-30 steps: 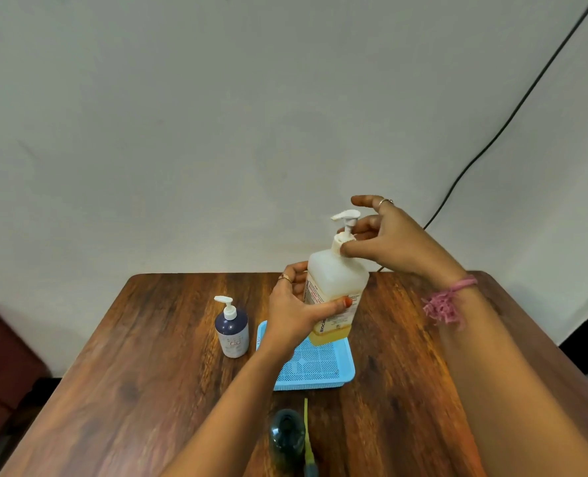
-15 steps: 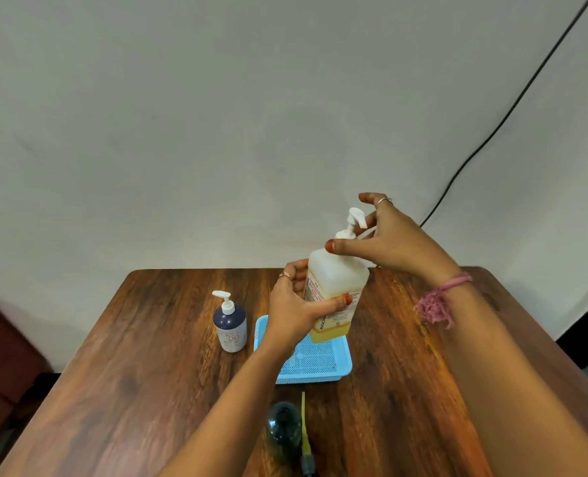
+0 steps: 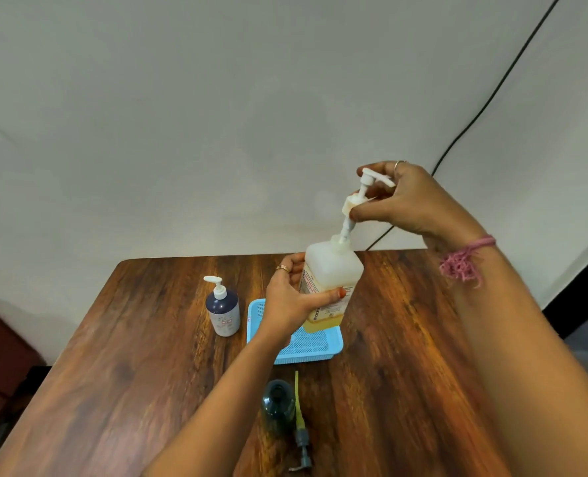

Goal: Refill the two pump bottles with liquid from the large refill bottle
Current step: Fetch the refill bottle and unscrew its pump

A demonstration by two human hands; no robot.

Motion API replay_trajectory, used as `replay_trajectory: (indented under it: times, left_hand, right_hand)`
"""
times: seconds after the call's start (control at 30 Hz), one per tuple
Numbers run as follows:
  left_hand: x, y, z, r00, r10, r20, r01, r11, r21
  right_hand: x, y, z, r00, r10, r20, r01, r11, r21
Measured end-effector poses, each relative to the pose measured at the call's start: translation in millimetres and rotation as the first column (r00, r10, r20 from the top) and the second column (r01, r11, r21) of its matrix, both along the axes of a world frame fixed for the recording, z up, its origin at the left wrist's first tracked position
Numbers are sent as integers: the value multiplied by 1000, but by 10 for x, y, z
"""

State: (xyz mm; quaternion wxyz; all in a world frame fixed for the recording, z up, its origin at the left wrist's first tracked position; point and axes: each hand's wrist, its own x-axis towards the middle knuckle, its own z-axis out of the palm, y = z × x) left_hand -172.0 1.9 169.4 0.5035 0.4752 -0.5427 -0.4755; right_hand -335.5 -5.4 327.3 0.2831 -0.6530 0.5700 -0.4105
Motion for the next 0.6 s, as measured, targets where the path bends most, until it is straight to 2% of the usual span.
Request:
replay_trajectory:
  times: [0.23,0.6]
  left_hand:
    - [16,60,-135,999,-37,0,37,998,43]
    - [82,132,-402,998,-62,22,59,991,121]
  right_hand:
    - [-171,43,24,999,-39,39,39,999,3]
    - [-371,176,51,975,-118,187,122,992,-10]
